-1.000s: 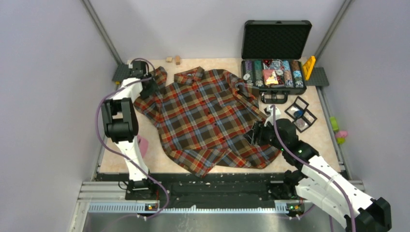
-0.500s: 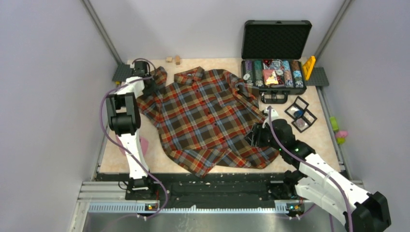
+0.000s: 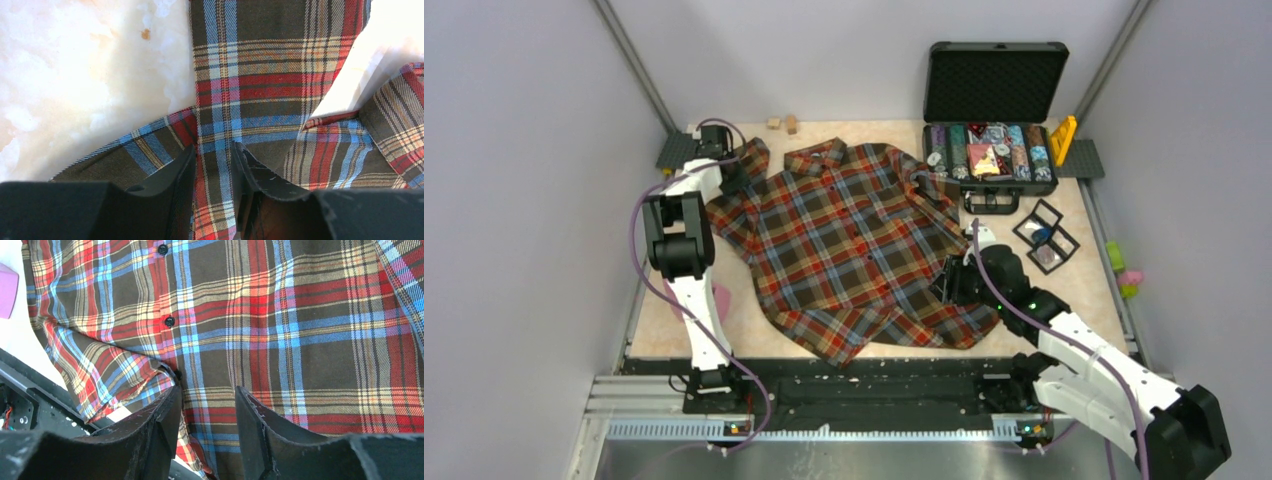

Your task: Pin the brooch onto the clothing

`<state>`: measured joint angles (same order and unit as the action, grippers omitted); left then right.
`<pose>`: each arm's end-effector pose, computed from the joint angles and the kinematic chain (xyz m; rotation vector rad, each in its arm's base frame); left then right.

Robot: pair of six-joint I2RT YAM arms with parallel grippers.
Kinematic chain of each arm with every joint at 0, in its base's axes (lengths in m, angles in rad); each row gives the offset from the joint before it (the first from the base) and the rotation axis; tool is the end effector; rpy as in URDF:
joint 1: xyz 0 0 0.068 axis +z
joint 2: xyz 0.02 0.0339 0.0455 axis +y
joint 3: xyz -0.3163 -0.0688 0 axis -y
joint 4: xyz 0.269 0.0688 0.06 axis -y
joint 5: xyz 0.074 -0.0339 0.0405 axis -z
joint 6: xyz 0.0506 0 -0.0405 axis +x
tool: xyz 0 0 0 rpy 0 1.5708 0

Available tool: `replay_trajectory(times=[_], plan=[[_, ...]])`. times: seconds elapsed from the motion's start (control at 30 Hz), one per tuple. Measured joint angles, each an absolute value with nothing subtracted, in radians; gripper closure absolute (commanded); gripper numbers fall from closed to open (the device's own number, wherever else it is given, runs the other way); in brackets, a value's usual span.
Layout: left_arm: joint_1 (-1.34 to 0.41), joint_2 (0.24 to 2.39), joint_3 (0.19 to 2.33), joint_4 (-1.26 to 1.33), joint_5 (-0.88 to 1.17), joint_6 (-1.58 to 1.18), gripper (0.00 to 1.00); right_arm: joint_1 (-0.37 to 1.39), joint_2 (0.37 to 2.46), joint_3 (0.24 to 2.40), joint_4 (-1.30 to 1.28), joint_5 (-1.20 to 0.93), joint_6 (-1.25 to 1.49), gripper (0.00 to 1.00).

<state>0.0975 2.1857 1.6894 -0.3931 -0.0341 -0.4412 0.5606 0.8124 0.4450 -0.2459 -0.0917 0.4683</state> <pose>0.5433 0.0549 0.1998 -0.6696 2.3698 -0.1079 0.1473 0.0979 0.2309 -0.1583 2.2585 0.6685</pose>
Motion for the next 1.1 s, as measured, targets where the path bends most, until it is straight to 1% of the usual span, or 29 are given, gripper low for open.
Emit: replay_trajectory(times=[0.37, 0.5, 0.7, 0.87, 0.97, 1.1], plan=[[0.101, 2.202, 1.696, -0.398, -0.031, -0.446, 0.63, 0.561, 0.812, 0.445, -0.246, -0.096, 0.469, 0.55], [0.110, 2.214, 1.707, -0.403, -0.017, -0.460, 0.74, 0.561, 0.812, 0.445, -0.246, -0.096, 0.468, 0.56], [0.128, 2.215, 1.705, -0.393, 0.030, -0.485, 1.00, 0.561, 0.812, 0.445, -0.247, -0.096, 0.469, 0.58], [0.134, 2.213, 1.699, -0.371, 0.066, -0.495, 1.00, 0.561, 0.812, 0.445, -0.247, -0.095, 0.468, 0.59], [0.139, 2.190, 1.659, -0.340, 0.071, -0.500, 1.00, 0.561, 0.812, 0.445, -0.247, -0.095, 0.468, 0.59], [0.146, 2.064, 1.488, -0.262, 0.028, -0.524, 1.00, 0.561, 0.812, 0.445, -0.247, -0.095, 0.468, 0.59]])
